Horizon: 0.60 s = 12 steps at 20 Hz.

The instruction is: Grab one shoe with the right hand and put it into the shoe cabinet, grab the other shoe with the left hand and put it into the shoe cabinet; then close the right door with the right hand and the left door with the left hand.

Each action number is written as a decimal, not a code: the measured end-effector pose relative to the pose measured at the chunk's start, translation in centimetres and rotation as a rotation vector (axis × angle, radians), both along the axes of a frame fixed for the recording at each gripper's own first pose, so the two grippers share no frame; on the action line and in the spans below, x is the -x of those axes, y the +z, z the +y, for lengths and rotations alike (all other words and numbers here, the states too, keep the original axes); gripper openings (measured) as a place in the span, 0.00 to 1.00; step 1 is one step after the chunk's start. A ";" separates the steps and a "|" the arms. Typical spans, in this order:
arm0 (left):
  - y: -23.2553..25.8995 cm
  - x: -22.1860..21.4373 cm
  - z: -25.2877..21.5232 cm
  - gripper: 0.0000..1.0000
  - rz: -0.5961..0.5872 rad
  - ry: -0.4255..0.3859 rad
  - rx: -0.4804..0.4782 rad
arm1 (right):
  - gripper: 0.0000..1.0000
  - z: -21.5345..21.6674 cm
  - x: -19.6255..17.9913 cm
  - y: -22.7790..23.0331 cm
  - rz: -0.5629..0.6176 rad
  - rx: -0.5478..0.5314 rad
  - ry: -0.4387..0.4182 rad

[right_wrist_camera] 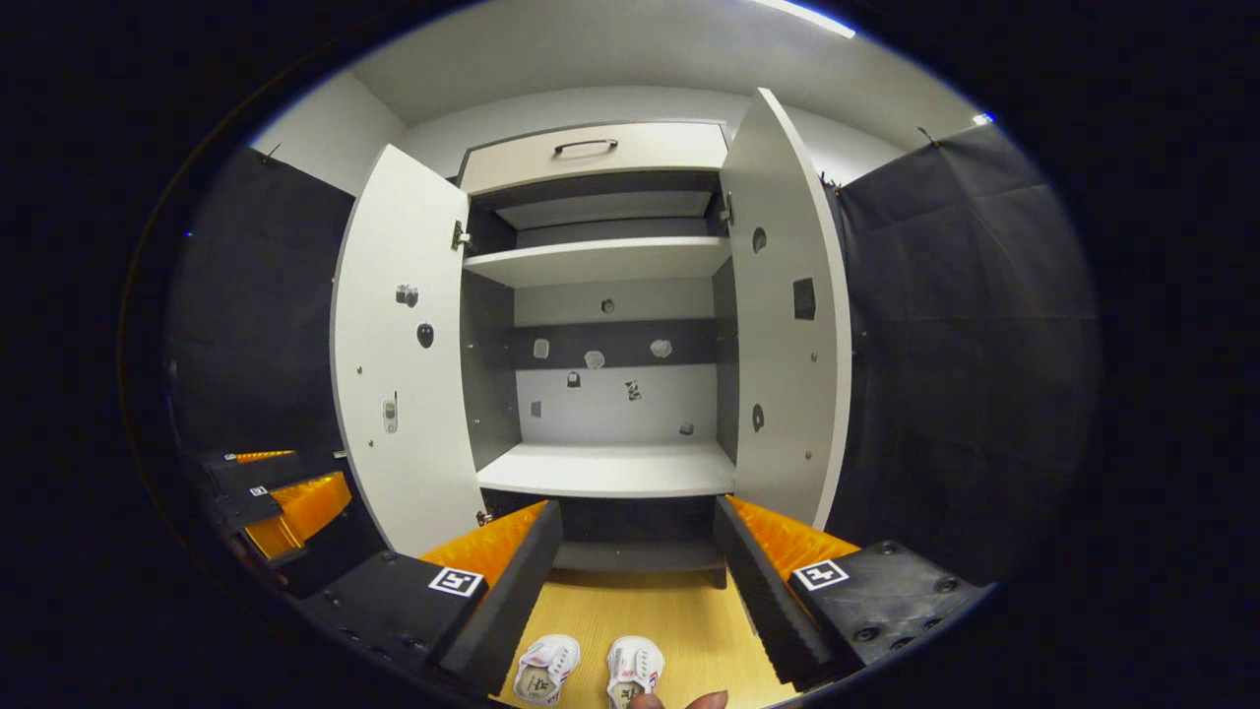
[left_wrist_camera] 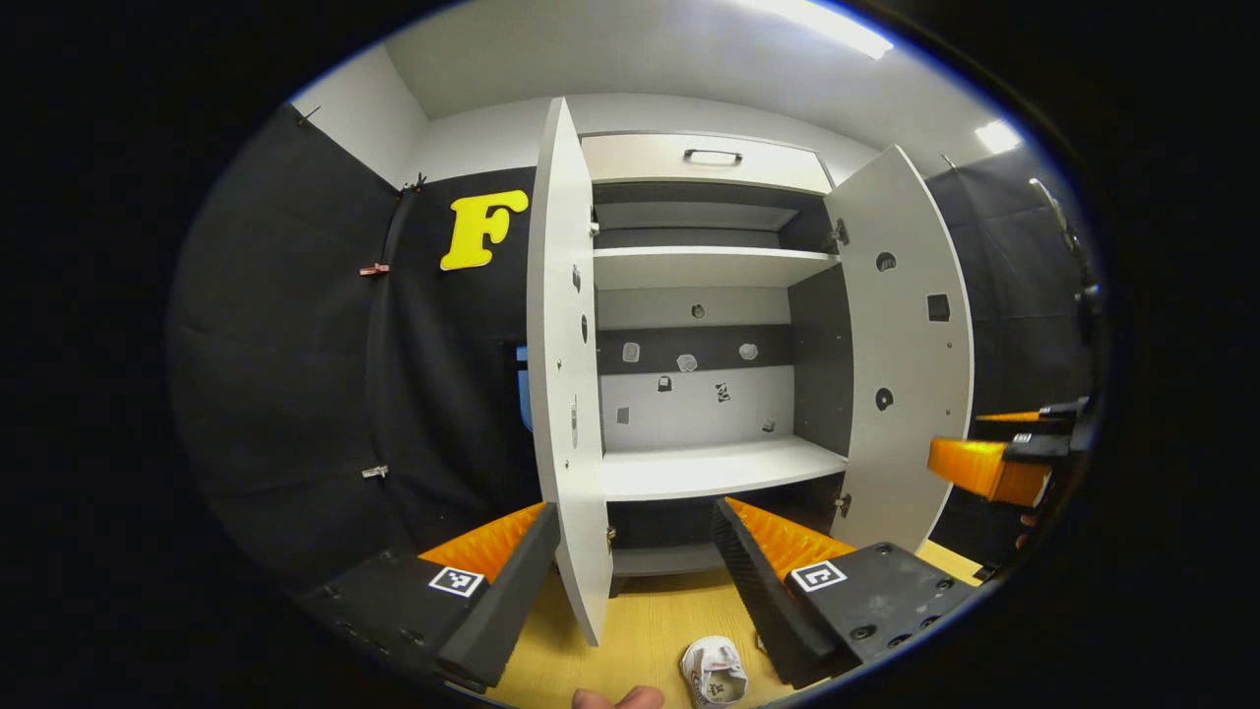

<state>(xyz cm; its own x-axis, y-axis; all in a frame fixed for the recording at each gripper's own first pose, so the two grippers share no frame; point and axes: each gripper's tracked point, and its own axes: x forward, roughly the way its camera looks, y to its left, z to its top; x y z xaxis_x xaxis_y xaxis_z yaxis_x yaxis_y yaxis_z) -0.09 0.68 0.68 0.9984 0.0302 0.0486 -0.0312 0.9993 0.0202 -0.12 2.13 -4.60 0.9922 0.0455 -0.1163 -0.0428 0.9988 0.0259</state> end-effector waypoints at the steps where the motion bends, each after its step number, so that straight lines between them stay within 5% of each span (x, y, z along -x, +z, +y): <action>1: -0.2 0.0 0.1 0.97 -0.002 0.003 0.001 | 0.98 0.2 0.3 -2.0 0.046 -0.004 0.005; 12: -4.1 0.4 0.6 0.97 0.036 0.025 -0.009 | 0.98 2.0 6.1 -26.8 0.527 -0.035 0.086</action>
<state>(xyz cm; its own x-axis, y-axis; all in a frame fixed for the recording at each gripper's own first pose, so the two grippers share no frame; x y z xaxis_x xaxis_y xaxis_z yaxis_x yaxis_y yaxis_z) -0.51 1.33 -3.40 0.9984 0.0553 0.0135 -0.0557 0.9980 0.0305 -6.22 4.18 -31.38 0.7922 0.1368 -0.5948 -0.0963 0.9904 0.0996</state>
